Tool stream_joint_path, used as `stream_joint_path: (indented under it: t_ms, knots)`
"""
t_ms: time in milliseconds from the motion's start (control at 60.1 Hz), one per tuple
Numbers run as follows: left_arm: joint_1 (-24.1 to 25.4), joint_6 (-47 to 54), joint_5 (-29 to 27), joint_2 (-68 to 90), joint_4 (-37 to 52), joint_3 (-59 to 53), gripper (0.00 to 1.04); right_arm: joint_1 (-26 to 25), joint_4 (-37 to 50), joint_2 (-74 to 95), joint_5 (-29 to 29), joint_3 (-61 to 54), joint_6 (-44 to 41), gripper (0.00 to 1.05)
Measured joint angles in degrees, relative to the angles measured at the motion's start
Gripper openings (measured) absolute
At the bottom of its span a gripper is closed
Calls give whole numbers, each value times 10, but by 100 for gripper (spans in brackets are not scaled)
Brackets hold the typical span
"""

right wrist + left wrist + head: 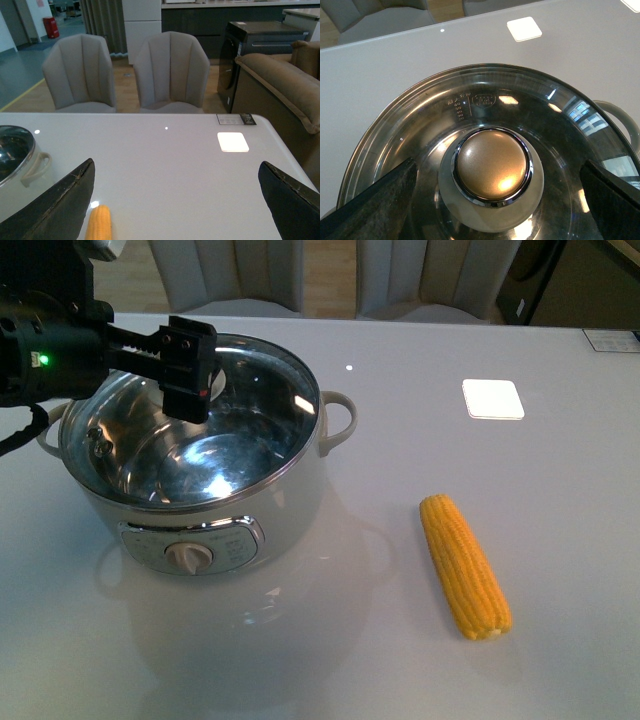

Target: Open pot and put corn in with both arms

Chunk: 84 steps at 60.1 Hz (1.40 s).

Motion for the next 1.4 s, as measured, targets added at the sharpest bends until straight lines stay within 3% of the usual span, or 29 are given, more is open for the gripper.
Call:
stream_joint_path:
  t_ms: [1397]
  knots:
    - [-14,-80,-41,83,20,65,98,0,0,0,0,0,0,96]
